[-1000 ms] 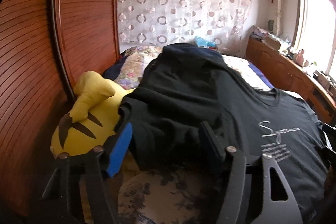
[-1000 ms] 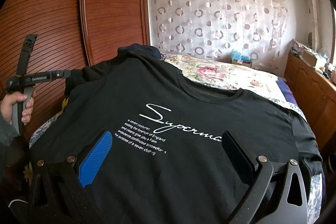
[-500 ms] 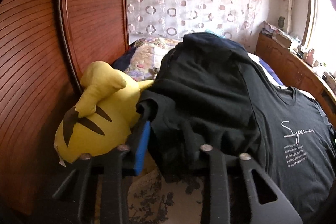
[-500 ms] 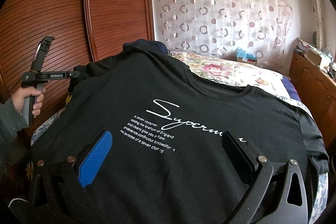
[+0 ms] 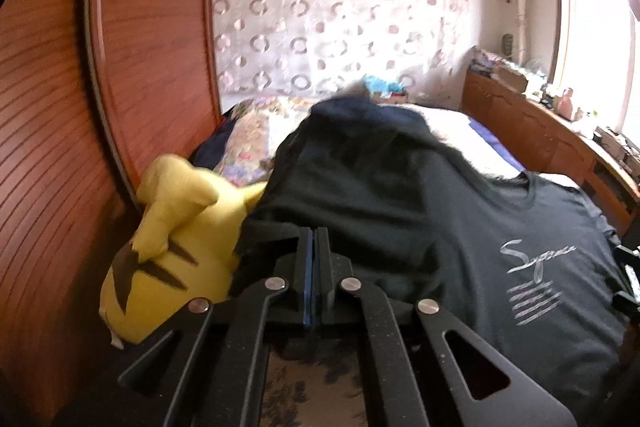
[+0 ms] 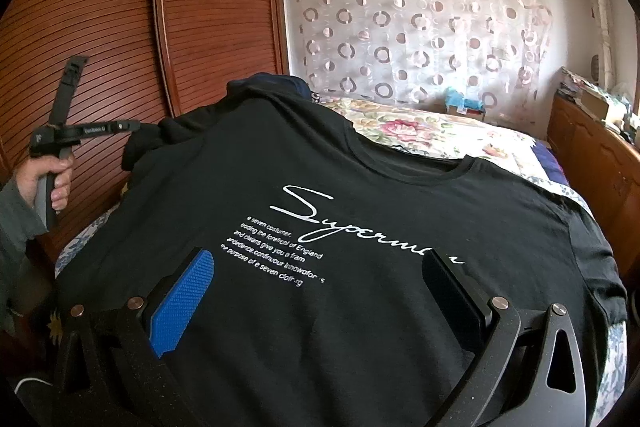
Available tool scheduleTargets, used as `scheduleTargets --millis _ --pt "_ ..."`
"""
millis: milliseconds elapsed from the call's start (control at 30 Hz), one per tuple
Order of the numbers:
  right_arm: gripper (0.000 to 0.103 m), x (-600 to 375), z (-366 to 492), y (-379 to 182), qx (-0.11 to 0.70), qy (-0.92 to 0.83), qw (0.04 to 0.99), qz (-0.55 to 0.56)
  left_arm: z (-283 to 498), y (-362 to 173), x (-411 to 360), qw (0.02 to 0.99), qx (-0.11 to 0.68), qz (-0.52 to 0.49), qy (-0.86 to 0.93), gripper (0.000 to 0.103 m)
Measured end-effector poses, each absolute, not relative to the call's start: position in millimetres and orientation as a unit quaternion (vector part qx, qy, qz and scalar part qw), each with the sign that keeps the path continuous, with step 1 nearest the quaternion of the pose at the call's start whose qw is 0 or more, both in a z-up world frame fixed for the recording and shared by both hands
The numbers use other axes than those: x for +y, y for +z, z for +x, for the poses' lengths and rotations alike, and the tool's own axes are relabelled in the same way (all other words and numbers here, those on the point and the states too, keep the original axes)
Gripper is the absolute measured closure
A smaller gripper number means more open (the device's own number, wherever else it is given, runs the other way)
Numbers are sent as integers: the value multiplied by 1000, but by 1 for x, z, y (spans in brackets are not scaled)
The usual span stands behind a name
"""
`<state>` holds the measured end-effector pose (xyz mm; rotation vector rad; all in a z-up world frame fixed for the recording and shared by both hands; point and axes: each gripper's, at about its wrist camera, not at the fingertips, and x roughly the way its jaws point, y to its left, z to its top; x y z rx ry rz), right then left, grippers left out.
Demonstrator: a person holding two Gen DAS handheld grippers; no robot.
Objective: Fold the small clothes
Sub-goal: 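Lift and fold the held side over toward the shirt's printed center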
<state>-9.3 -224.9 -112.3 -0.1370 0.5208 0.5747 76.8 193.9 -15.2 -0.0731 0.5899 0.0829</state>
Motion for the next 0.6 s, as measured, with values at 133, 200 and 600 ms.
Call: scheduleTargets --millis 133,200,600 --pt "0 -228 -9 -112 253 275 925 -63 82 9 170 962 269 -32 10 102" --pt "0 -230 -8 -113 252 272 927 -60 87 21 154 965 262 -26 -10 102" --pt "0 -241 -10 -114 246 256 934 -44 94 52 62 955 271 9 -118 102"
